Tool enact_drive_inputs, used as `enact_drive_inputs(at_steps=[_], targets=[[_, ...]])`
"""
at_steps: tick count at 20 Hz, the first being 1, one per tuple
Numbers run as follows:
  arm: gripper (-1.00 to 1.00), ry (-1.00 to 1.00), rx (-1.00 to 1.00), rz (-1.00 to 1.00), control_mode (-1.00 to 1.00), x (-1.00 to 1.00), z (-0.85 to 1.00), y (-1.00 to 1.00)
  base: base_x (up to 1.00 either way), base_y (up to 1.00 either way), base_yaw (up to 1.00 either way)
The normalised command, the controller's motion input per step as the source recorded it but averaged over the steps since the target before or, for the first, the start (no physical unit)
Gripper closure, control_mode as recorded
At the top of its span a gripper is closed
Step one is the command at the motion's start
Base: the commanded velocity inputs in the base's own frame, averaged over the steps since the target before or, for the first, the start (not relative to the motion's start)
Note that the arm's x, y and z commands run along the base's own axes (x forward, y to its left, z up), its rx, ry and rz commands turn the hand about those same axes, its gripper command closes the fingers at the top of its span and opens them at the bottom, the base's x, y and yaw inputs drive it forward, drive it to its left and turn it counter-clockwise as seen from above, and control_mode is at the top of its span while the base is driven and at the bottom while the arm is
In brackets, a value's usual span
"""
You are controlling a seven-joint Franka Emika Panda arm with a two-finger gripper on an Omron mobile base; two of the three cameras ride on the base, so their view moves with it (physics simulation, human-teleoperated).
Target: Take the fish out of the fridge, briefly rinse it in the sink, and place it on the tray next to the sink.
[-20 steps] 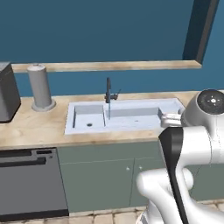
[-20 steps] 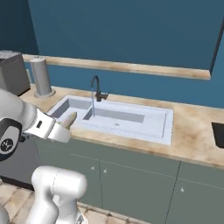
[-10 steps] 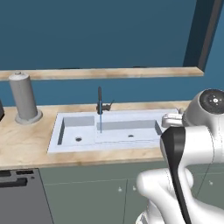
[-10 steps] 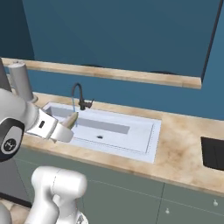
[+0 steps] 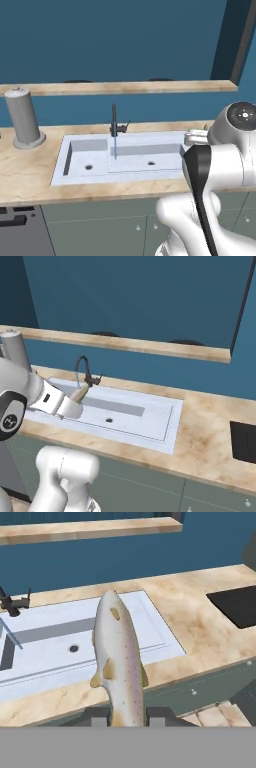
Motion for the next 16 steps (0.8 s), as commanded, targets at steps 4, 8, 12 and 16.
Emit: enact_drive_inputs(at_steps=[4,8,12,16], targets=[[1.0,0.02,0.01,0.01,-1.0,0.06,0.0,-0.1,0.19,-0.17,0.01],[1.0,0.11,0.12,0.22,-1.0,0.32,-0.08,-0.65,0.0,0.0,0.0],[1.0,0.26,0.16,0.41,-1.0,0.43,-0.21,-0.49,0.0,0.0,0.0],[1.0,0.33,0.19,0.43,-1.0,0.77,-0.36,-0.06,0.0,0.0,0.0]])
